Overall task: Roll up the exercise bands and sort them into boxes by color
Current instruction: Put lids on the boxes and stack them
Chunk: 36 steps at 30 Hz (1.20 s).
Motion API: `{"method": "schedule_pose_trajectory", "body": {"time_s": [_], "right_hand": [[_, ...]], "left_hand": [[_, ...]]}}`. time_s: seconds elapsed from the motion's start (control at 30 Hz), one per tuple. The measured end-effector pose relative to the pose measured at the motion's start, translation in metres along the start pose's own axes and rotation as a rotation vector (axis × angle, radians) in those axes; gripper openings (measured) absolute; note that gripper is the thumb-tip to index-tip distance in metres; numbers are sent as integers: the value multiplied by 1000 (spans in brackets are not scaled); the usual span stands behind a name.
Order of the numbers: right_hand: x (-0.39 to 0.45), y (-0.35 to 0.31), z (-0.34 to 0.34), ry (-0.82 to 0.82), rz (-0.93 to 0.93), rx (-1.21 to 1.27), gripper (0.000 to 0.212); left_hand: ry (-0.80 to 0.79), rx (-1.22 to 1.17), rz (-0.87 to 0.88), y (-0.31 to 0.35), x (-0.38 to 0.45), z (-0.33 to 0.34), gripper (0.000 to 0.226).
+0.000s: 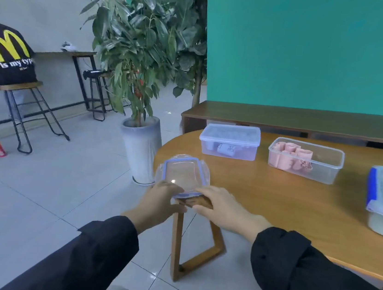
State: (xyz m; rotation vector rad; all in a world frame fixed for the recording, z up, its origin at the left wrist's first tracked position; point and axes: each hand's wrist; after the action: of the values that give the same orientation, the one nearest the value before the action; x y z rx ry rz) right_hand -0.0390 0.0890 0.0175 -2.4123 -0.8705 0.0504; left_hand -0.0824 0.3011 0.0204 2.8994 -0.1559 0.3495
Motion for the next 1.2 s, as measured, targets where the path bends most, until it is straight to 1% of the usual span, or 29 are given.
{"method": "schedule_pose_trajectory", "body": {"time_s": [0.03,0.1,0.2,0.27,0.33,0.4,0.43,0.47,0.5,0.57,0.63,0.67,0.77,0.83,0.87,0.93,0.97,1.03,1.13,1.2], "right_hand": [[-1,3,3,-19,2,-62,58],[-3,8,7,-22,-8,-121,60],[-9,14,4,45,-38,-77,54],[-13,20,-7,151,-42,28,50],[-14,25,-29,309,-27,143,51],[-14,32,-57,460,12,214,57],[-15,35,-73,512,41,241,60],[-16,37,-89,554,62,263,62],[-18,42,-104,582,86,281,62],[-24,54,-132,625,133,286,65],[-29,70,-158,669,199,309,73],[-31,79,-170,686,243,340,79],[-39,110,-202,699,413,379,90],[-45,132,-218,695,482,505,89],[-48,144,-225,709,487,589,87],[-55,161,-238,767,488,720,67],[-57,169,-244,795,494,721,57],[-63,181,-255,818,548,644,45],[-63,201,-265,739,667,503,37],[-58,213,-268,680,736,448,34]], "left_hand": [[-2,42,13,-6,0,4,32],[44,138,66,-16,3,11,23],[167,217,184,-21,10,13,7],[255,174,257,-11,18,3,9],[417,89,299,9,29,-18,10],[548,-3,258,35,43,-44,21],[553,-78,206,49,51,-57,26],[524,-182,158,62,60,-68,27],[502,-307,122,75,69,-79,26],[509,-567,69,104,88,-94,17],[518,-813,27,131,107,-102,11],[510,-928,13,143,118,-102,11],[488,-1124,-50,172,151,-94,19],[466,-1264,-81,192,169,-85,14],[447,-1318,-102,202,178,-78,14],[405,-1313,-127,218,197,-61,17],[378,-1301,-134,224,208,-50,17],[315,-1280,-162,234,228,-30,17],[243,-1130,-237,240,255,-2,16],[205,-954,-249,238,269,16,26]]}}
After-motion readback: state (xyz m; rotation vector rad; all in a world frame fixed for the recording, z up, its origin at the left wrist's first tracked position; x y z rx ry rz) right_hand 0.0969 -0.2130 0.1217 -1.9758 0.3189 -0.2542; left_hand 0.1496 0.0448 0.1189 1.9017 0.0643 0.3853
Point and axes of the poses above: each hand's wrist, its own x-axis towards the middle knuckle, its own z-axis out of the palm, y = z × x, and after that the axes turned 4 degrees about x, right-handed
